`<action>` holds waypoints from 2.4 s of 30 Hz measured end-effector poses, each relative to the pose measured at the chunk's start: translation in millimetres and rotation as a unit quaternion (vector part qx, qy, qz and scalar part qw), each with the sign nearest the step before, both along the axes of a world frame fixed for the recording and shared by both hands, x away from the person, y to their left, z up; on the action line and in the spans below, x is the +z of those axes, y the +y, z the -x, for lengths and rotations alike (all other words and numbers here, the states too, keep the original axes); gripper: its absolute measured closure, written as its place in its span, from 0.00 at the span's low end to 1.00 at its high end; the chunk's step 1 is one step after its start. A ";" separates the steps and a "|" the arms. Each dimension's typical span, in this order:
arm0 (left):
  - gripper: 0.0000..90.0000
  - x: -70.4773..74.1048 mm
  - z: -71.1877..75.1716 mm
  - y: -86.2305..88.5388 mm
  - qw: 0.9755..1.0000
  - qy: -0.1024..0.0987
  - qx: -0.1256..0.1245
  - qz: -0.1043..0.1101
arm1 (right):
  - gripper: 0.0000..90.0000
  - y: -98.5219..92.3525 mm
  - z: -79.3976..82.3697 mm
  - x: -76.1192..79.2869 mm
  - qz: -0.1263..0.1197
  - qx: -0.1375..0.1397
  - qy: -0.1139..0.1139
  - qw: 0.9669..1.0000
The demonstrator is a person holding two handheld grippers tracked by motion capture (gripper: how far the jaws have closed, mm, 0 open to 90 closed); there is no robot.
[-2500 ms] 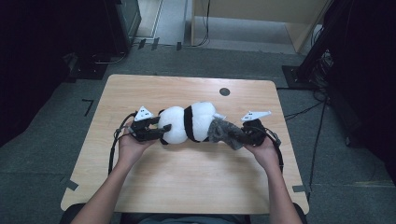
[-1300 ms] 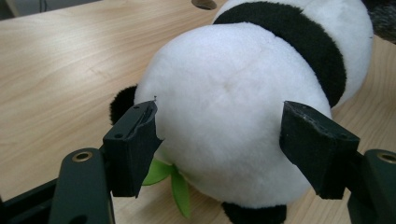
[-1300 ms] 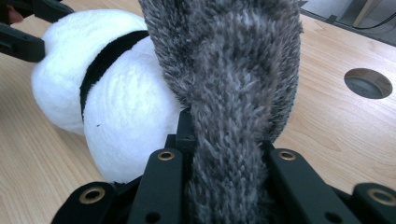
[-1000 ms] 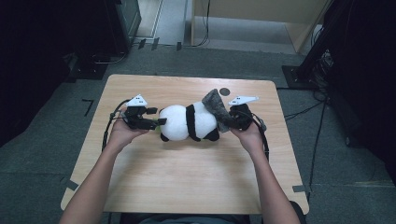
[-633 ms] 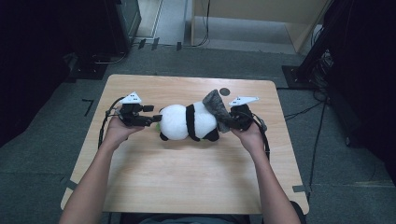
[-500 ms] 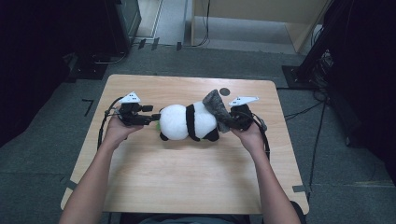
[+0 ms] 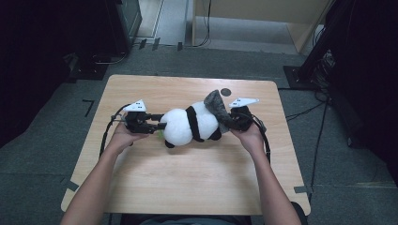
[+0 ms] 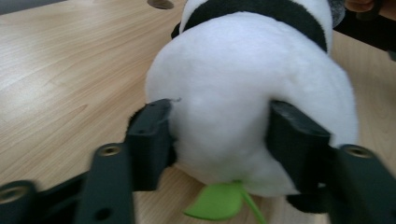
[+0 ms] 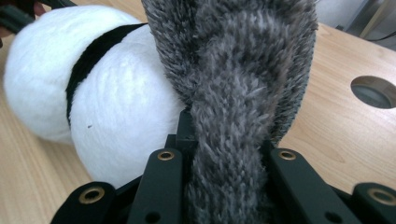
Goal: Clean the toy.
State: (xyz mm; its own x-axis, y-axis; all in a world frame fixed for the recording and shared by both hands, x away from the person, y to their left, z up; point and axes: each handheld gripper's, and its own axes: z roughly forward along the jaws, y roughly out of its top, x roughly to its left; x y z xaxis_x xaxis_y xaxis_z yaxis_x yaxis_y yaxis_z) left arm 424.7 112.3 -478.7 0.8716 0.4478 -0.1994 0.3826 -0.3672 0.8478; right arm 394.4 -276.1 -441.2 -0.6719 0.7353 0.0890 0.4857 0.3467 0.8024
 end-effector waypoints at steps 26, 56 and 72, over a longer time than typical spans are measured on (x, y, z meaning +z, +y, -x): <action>0.49 8.3 50.2 -51.1 0.988 -0.047 -0.133 -0.057 | 0.85 13.5 -0.1 1.3 0.005 -0.035 -0.040 0.999; 0.55 36.5 60.3 -54.8 0.996 0.022 0.080 0.026 | 0.84 75.7 55.9 47.9 -0.045 0.052 0.030 0.997; 0.55 36.5 53.8 -53.1 0.990 0.068 0.112 0.060 | 0.85 116.0 82.0 -2.4 -0.006 0.122 0.034 0.992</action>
State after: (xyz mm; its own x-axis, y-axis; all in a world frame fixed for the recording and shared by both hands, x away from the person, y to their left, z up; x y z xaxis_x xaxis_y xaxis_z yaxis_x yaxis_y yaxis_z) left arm 370.8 59.2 -442.1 0.7149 0.5924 -0.3714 0.5563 -0.1601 0.8154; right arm 312.5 -160.1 -443.7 -0.8213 0.5508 0.1484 0.4426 0.4512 0.7749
